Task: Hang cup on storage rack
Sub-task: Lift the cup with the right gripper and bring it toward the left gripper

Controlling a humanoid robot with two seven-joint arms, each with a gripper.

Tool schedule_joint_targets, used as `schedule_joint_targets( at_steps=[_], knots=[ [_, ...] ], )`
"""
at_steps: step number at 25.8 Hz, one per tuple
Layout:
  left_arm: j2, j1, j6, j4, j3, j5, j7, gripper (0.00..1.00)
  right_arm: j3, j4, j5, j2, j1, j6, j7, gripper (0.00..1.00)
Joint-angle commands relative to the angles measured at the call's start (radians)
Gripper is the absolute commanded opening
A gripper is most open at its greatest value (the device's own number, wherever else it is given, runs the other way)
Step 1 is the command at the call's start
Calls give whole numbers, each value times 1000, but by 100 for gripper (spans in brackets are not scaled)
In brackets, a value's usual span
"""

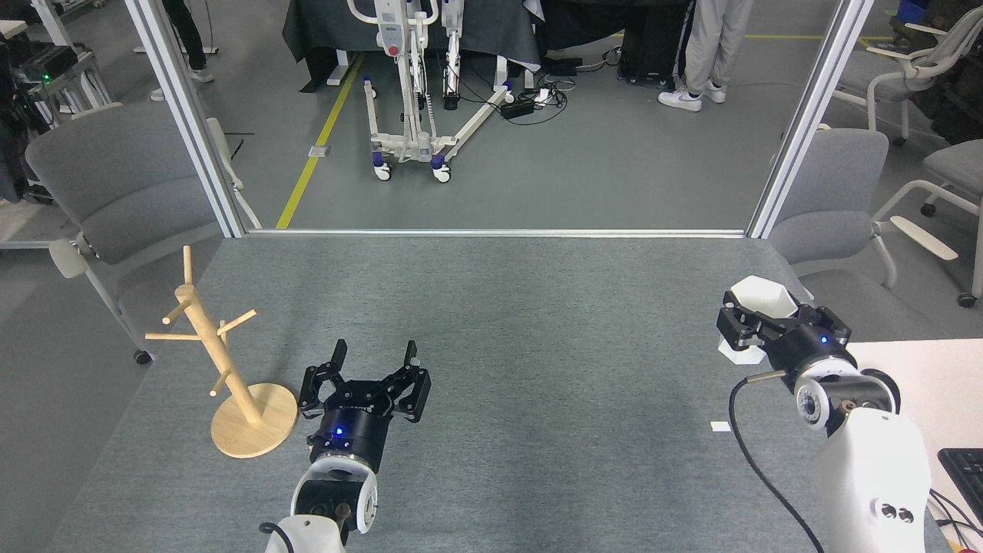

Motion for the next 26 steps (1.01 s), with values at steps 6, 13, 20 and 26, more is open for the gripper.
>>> schedule_joint_targets(
  at_steps=[6, 13, 20, 26],
  knots=[
    [16, 82, 0, -146, -235, -187, -1, 99, 73, -324, -20, 8, -3, 315, 219, 6],
    [-3, 52, -6, -82, -396, -267, -15, 99, 237, -491, -17, 70, -25, 551, 338, 6],
    [-9, -117, -9, 67, -440, -261, -15, 99, 432, -506, 50, 151, -32, 749, 345, 4],
    [-12, -186, -48, 121, -451, -218, -16, 99, 520, -505, 98, 189, -32, 832, 433, 4]
  ],
)
